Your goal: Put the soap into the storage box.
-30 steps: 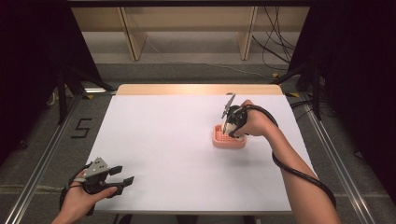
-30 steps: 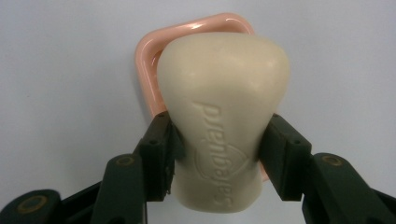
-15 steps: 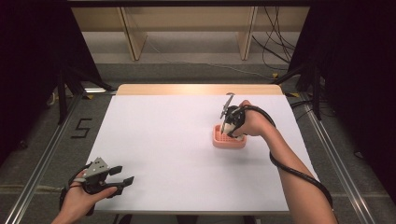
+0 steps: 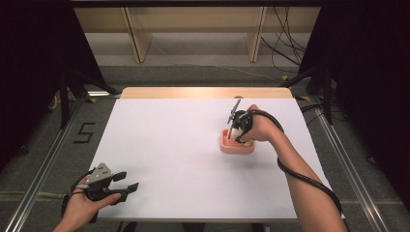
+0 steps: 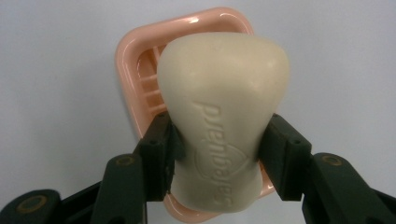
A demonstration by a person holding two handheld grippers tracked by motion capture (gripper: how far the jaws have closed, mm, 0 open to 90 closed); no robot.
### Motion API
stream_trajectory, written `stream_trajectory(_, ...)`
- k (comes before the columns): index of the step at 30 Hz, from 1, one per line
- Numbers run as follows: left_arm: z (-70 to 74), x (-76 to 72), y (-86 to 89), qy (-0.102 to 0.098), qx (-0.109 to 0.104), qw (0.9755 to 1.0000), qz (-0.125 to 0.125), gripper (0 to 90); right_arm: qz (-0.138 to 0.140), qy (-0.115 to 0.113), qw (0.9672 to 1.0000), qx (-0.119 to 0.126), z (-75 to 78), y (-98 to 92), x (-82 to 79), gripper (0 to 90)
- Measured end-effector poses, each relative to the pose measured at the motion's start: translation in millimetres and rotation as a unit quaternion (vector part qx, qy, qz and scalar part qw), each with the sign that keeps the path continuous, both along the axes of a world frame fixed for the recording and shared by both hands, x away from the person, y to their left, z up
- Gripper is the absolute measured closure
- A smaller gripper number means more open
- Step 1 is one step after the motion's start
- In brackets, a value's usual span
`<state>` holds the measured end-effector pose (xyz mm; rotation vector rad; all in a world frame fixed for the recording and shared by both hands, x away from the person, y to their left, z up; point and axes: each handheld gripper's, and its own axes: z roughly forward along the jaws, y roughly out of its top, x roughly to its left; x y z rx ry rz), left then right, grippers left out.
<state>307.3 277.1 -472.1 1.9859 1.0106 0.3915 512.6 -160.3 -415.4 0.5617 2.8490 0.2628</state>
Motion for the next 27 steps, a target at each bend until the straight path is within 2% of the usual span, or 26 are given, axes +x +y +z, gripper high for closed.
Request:
stream_trajectory(1, 0.1, 0.0, 0.0, -0.001, 0.000, 1.0000, -0.001, 33.7, 0.011, -0.001, 0.9999, 0.001, -0.5, -0.5, 1.1, 50.3)
stream_trajectory(4, 0.0, 0.0, -0.1, -0.001, 0.000, 1.0000, -0.001, 33.7, 0.011, -0.005, 0.9999, -0.003, -1.8, -1.0, 2.2, 50.3)
stream_trajectory(5, 0.2, -0.1, 0.0, 0.000, 0.000, 1.0000, -0.001, 33.7, -0.005, -0.001, 1.0000, -0.002, -1.7, 0.0, 0.1, 50.3)
stream_trajectory(9, 0.2, 0.0, 0.0, 0.000, 0.000, 1.0000, -0.001, 33.7, -0.001, -0.003, 1.0000, 0.000, -1.4, -0.7, 1.3, 50.3)
stream_trajectory(10, 0.2, 0.0, 0.0, 0.000, 0.000, 1.0000, -0.001, 33.7, 0.011, -0.006, 0.9999, -0.012, -1.8, -2.1, 4.0, 50.3)
stream_trajectory(13, 0.2, 0.0, -0.1, 0.000, 0.000, 1.0000, 0.000, 33.7, 0.009, -0.005, 0.9998, -0.017, -2.3, -1.6, 4.3, 50.3)
stream_trajectory(15, 0.2, 0.0, 0.0, 0.000, 0.000, 1.0000, -0.001, 33.7, 0.012, -0.003, 0.9999, -0.006, -4.1, -1.8, 5.2, 50.3)
stream_trajectory(18, 0.2, 0.0, 0.1, 0.000, 0.001, 1.0000, -0.001, 33.7, 0.009, -0.004, 0.9999, -0.003, -4.6, -1.8, 5.5, 50.3)
stream_trajectory(19, 0.3, 0.0, 0.0, 0.000, 0.000, 1.0000, -0.001, 33.7, -0.011, -0.002, 0.9999, -0.004, -4.2, 0.1, 2.7, 50.3)
stream_trajectory(27, -0.3, -0.1, -0.8, -0.005, -0.003, 1.0000, 0.003, 33.7, -0.002, 0.003, 1.0000, -0.001, -7.3, -1.0, 5.1, 50.3)
